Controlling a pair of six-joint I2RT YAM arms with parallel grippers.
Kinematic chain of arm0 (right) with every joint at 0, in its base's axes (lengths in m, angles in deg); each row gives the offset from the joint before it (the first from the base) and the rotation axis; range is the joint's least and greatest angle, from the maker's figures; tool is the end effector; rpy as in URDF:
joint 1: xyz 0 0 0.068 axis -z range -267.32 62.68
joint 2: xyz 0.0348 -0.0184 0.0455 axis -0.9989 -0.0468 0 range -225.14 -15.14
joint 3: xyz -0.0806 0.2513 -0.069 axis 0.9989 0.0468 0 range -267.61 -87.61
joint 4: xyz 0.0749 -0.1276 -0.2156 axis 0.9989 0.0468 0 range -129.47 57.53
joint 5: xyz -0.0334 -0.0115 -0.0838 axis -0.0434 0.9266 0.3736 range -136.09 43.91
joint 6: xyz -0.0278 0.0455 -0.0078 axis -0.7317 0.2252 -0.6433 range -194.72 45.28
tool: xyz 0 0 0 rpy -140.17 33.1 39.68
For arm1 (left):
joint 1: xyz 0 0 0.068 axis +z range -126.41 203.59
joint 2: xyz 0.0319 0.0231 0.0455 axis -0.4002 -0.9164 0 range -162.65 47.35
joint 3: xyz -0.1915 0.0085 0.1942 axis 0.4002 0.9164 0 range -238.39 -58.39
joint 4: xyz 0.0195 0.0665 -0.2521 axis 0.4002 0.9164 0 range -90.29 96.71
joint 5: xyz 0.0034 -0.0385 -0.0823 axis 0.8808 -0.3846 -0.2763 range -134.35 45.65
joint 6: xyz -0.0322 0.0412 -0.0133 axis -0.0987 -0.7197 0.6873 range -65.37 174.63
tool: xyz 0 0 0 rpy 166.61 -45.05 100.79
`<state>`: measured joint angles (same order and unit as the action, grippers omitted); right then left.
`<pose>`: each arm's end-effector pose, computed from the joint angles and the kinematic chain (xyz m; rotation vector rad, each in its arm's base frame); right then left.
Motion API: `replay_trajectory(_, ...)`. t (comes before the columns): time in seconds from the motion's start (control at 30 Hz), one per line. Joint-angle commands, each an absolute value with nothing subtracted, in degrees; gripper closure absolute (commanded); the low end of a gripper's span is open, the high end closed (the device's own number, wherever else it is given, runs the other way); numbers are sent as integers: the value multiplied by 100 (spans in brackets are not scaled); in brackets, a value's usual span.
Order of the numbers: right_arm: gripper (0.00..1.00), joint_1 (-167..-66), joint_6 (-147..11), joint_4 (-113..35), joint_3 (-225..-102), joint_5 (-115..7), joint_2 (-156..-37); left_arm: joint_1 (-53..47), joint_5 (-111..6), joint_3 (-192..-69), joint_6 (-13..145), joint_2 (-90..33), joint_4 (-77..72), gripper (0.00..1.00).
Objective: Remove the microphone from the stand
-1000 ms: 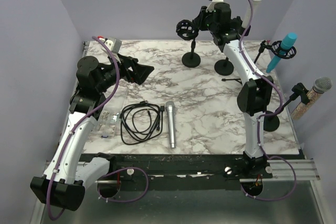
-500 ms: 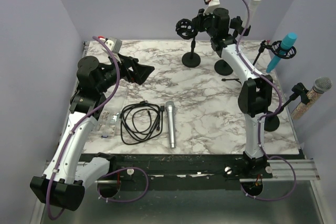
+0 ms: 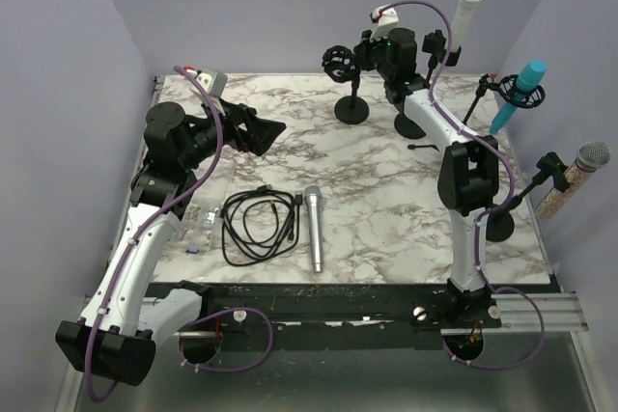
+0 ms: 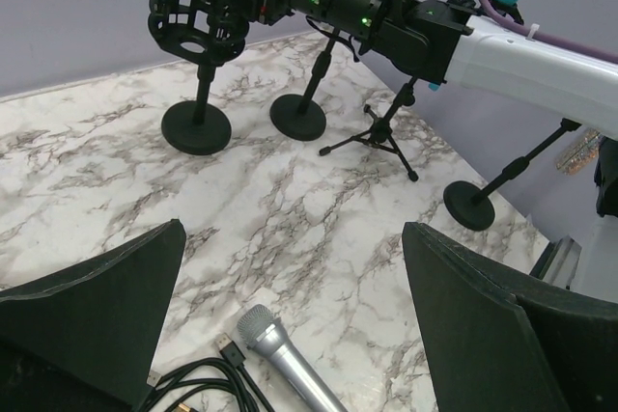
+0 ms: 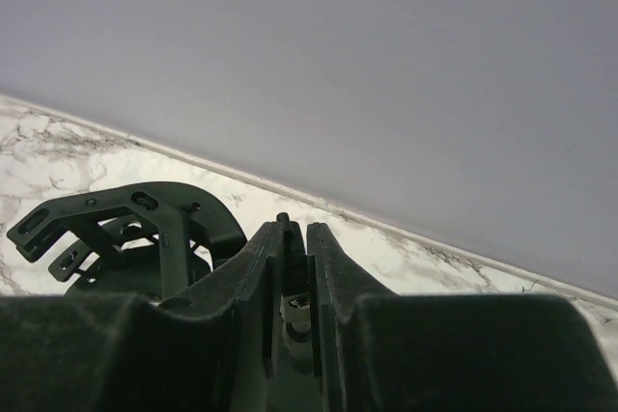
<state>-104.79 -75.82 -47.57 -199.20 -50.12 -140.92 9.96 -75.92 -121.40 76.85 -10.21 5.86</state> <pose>0.5100 0.1633 0.3142 -0.3243 1.6527 0.2741 0.2102 -0.0703 0.4180 0.3252 1.6266 -0.9157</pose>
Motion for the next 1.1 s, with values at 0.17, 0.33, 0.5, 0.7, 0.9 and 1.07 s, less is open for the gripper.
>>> replay_trajectory(0.17,78,-10496,-7600,-3830,-19226,-4818,-14711,957,-7505,-12294,7599,-1005,630,1)
replay_trajectory(0.33,78,-10516,-7584,-4048,-18992,-4752,-14757,944,-7505,-12298,7599,-996,630,1)
replay_trajectory(0.5,78,-10534,-7544,-3679,-19499,-4640,-14926,935,-7504,-12303,7593,-996,630,1)
replay_trajectory(0.7,57,-10634,-7636,-3173,-20116,-4366,-14723,935,-7507,-12317,7581,-969,640,1)
replay_trajectory(0.9,40,-10656,-7685,-2341,-21179,-3877,-14637,936,-7537,-12297,7616,-974,613,1)
replay_trajectory(1.07,29,-10656,-7657,-2001,-21515,-3638,-14304,935,-7538,-12290,7625,-912,591,2)
